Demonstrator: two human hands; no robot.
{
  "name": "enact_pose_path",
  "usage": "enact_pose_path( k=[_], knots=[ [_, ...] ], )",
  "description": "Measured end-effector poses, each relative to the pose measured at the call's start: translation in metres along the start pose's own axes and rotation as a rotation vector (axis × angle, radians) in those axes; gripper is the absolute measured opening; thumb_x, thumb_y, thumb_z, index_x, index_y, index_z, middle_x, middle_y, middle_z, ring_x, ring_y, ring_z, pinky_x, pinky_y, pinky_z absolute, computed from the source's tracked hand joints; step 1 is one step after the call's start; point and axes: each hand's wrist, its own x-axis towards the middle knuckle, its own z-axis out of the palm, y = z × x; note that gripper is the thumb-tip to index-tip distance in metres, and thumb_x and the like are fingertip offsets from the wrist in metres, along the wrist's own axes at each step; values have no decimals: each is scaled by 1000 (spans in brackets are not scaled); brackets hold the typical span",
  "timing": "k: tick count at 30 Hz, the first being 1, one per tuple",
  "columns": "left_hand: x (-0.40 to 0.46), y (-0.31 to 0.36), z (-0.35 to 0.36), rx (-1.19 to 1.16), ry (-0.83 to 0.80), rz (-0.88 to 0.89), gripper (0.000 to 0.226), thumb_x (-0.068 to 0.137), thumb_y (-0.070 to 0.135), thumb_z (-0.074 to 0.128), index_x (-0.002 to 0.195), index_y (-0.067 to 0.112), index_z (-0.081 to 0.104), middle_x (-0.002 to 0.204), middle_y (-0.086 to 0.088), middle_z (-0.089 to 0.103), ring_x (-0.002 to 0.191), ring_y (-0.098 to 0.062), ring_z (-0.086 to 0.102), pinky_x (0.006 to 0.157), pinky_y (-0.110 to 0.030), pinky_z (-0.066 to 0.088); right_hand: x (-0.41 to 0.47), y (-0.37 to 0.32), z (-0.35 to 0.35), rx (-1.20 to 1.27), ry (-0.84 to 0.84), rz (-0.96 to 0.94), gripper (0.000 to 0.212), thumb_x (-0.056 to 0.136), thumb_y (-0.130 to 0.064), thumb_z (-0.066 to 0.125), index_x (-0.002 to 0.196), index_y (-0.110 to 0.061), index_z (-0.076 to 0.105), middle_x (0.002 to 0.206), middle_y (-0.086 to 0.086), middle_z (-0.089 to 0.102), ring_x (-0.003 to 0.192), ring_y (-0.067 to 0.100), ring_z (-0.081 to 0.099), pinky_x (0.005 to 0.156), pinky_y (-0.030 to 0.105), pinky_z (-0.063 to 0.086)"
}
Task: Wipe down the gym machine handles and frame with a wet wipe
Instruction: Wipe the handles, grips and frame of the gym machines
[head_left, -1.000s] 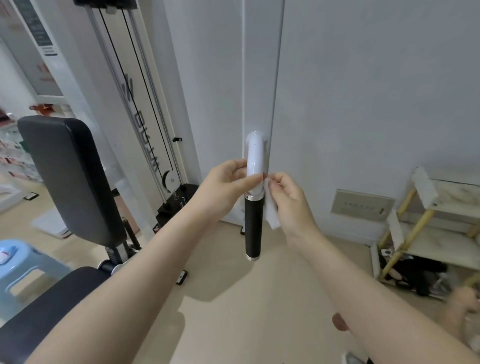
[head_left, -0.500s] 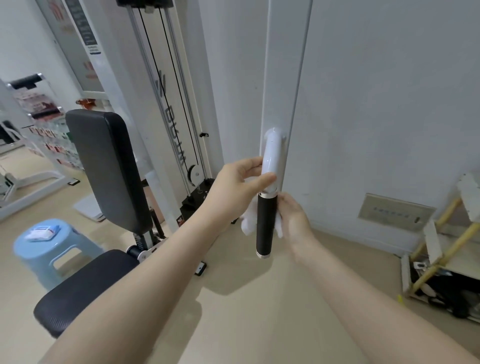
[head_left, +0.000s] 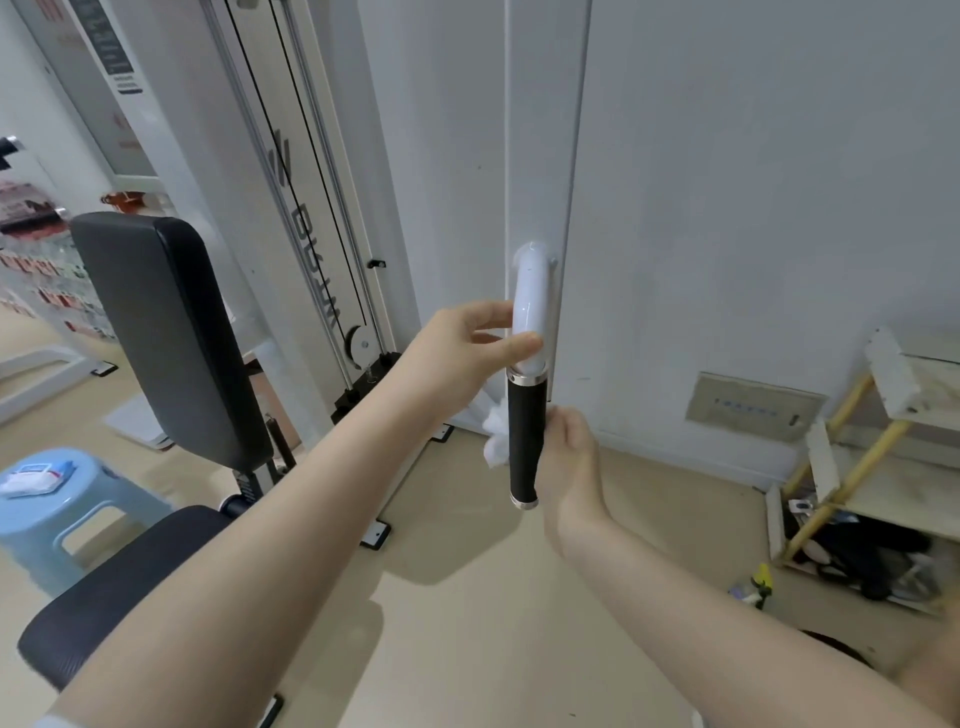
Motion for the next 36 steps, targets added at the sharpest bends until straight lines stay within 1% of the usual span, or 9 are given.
enact_pose_path(
  k=[3, 8, 12, 16, 20, 23, 30, 33, 36],
  knots=[
    [-1, 2, -3, 14, -28, -4, 13, 85, 31, 63, 96, 37, 63, 96, 18, 68, 89, 9, 60, 72, -14, 40, -4, -2, -4, 47, -144, 126, 24, 86, -11, 39, 78, -9, 61, 68, 11, 66, 59, 25, 43, 46, 24, 26],
    [-3, -1, -3, -29, 29, -26, 25, 85, 32, 64, 110, 31, 61, 87, 7, 71, 67, 9, 62, 55, 0, 40, -12, -37, 1, 141, 11, -229, 13, 99, -22, 39, 92, -17, 47, 74, 4, 63, 56, 11, 55, 44, 15, 42],
    [-6, -3, -1, -36, 54, -78, 15, 86, 33, 63, 98, 27, 66, 86, 5, 71, 72, 0, 60, 64, -12, 43, -23, -6, 2, -114, -73, -553, 7, 93, -38, 37, 89, -43, 40, 100, 13, 62, 77, 21, 54, 67, 33, 49],
    [-5, -1, -3, -101, -1, -135, 13, 85, 29, 63, 95, 22, 69, 98, 3, 71, 90, -2, 62, 80, -21, 42, -6, 10, -20, -478, -183, -957, 27, 96, -11, 36, 122, -17, 42, 142, 9, 40, 128, 18, 41, 105, 14, 30],
    [-3, -2, -5, -105, -8, -150, 15, 83, 30, 65, 93, 21, 71, 96, 2, 72, 93, -11, 64, 91, -33, 46, 20, 5, -33, -886, -92, -1503, 34, 92, 1, 47, 125, -7, 48, 138, 13, 48, 129, 26, 41, 105, 41, 39],
    [-3, 0, -5, -64, -1, -150, 16, 82, 33, 66, 93, 22, 72, 95, 6, 72, 94, -9, 63, 87, -32, 47, 33, -5, -38, -1151, -214, -1803, 24, 90, 3, 44, 99, -5, 64, 118, 10, 66, 116, 24, 54, 95, 35, 44],
    [-1, 4, -1, 20, -17, -140, 21, 81, 39, 65, 98, 28, 70, 105, 5, 68, 109, -13, 56, 104, -40, 38, 40, 26, -55, -1821, -603, -1952, 22, 71, -14, 56, 84, -19, 73, 94, -2, 73, 100, 14, 65, 101, 31, 28],
    [2, 4, 0, 9, -46, -126, 28, 72, 46, 69, 96, 30, 71, 102, 6, 70, 106, -13, 59, 102, -42, 40, 45, -2, -50, -1873, -380, -2058, 24, 76, -21, 58, 95, -14, 72, 98, 3, 72, 107, 21, 62, 113, 42, 13],
    [4, 4, 0, -8, -83, -106, 30, 71, 45, 70, 95, 26, 72, 97, 7, 72, 103, -11, 61, 104, -39, 39, 47, -16, -48, -1788, -231, -1978, 31, 78, -9, 44, 93, -13, 71, 98, 4, 72, 109, 23, 61, 109, 36, 22]
  ],
)
